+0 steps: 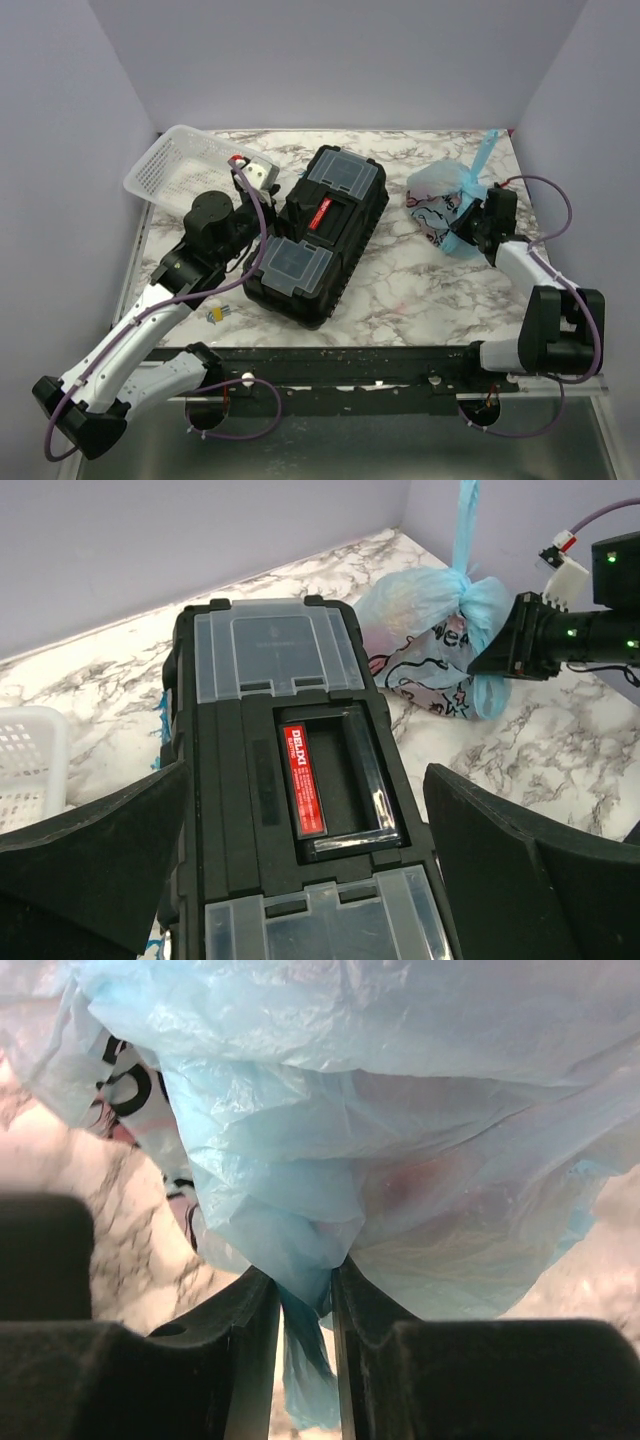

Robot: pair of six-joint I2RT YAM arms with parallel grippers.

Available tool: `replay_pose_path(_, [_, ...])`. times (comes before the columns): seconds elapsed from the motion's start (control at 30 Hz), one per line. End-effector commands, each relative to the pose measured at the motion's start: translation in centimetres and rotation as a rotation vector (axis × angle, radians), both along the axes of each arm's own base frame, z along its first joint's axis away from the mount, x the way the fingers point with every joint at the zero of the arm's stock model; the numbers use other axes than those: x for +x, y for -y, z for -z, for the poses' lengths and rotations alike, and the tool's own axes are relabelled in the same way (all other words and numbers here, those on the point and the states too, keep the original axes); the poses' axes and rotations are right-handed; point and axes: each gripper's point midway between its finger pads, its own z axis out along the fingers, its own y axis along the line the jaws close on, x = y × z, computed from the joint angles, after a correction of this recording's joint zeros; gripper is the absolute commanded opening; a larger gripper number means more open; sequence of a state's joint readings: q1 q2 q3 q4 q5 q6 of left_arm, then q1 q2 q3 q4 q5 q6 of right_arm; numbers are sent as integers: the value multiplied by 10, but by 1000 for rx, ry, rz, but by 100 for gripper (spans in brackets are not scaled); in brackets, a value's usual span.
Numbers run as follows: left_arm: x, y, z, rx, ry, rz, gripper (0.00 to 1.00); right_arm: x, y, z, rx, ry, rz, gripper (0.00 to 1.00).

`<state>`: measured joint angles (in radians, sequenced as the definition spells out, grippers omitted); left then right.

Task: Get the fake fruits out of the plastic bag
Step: Move the plastic bag to the center of the board.

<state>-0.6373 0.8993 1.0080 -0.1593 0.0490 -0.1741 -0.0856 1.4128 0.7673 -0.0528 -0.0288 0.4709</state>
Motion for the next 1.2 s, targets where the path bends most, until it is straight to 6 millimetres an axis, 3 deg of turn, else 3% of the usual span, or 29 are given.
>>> replay_pose_path(0.0, [-2,10,-4,-7,-8,47,99,-34,-35,2,99,10,-108,27])
replay_pose_path(0.23, [2,12,1,1,-25,38,99,-83,-62,14,174,-70,-170,20])
replay_pose_path(0.4, [3,18,4,-1,-55,56,99,-115,-103,3,259,-78,-239,20])
replay_pose_path(0.67, [-2,33,12,-13,-92,128,99,-170,-143,-4,389,-135,-332,20])
replay_pose_path(0.9, [-12,52,18,-10,-131,234,98,-182,-154,-38,404,-114,-451,27])
replay_pose_path(1.0, [-25,64,18,-13,-168,308,98,-175,-148,-48,349,-86,-447,31])
replay_pose_path(1.07, [-34,71,16,-8,-160,355,98,-170,-139,-49,318,-80,-390,39])
replay_pose_path(1.17, [-33,75,23,24,-145,353,98,-160,-134,-54,305,-41,-343,47])
